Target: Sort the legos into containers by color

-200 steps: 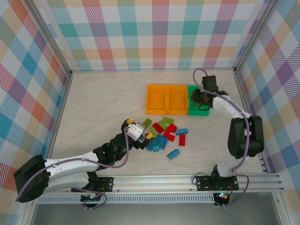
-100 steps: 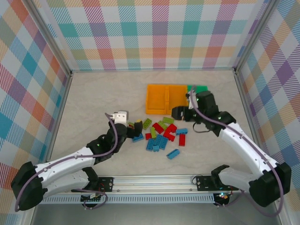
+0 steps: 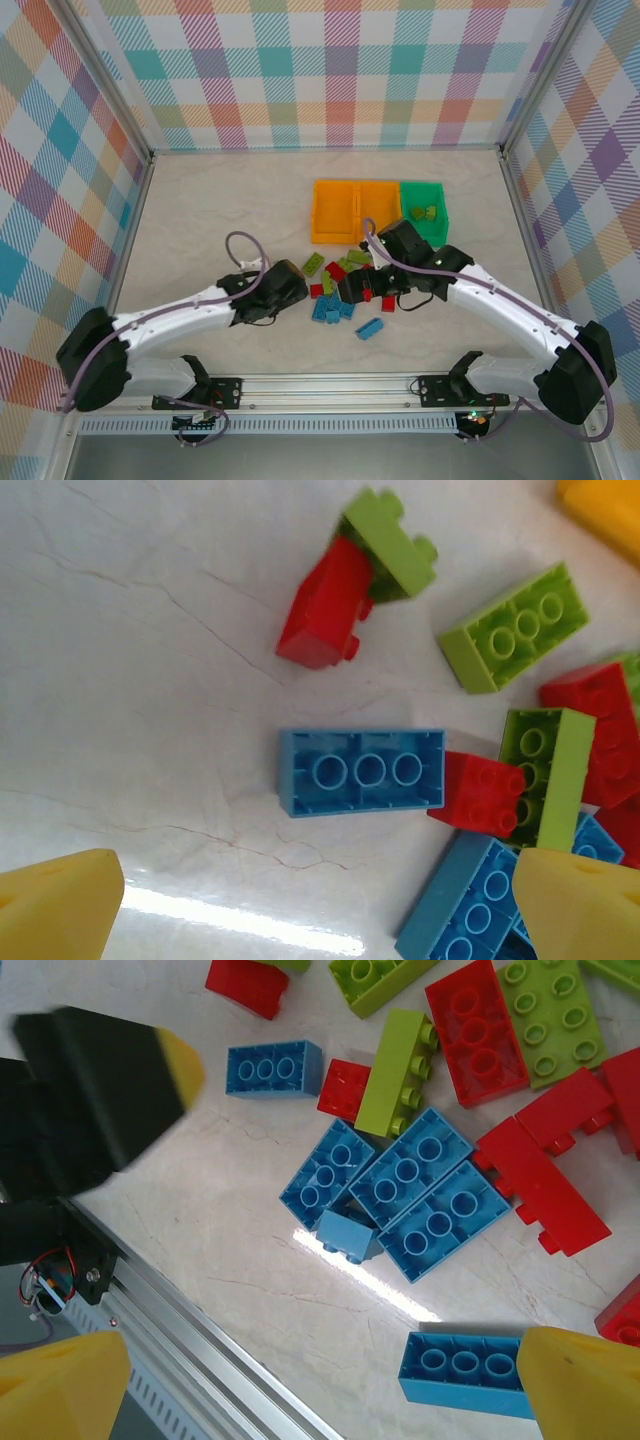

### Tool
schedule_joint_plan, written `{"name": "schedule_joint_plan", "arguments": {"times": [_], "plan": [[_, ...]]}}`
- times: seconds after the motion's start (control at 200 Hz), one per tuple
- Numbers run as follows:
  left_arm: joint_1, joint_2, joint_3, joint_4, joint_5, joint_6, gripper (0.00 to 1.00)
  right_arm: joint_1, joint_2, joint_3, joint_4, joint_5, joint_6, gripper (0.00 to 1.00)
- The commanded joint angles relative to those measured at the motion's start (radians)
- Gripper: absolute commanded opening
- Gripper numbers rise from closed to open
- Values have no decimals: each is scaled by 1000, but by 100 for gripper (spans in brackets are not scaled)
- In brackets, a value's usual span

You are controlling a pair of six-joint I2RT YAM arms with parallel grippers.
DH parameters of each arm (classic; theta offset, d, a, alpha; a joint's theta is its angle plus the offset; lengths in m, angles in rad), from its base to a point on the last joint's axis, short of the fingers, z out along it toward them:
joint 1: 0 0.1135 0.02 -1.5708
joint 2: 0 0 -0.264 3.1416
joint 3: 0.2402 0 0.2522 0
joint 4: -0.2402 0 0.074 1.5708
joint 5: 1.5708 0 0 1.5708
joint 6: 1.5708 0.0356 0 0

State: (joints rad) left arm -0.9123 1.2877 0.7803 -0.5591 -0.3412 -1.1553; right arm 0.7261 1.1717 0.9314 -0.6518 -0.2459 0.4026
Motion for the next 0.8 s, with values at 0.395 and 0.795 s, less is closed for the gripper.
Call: {"name": "schedule_joint_plan", "arguments": {"times": [0.395, 0.795], "plan": [[43, 285, 82, 66, 8, 118, 99, 2, -99, -95, 43, 20, 13, 100], [79, 370, 66, 146, 45, 146, 83, 2, -62, -83, 46, 19, 21, 100]]}}
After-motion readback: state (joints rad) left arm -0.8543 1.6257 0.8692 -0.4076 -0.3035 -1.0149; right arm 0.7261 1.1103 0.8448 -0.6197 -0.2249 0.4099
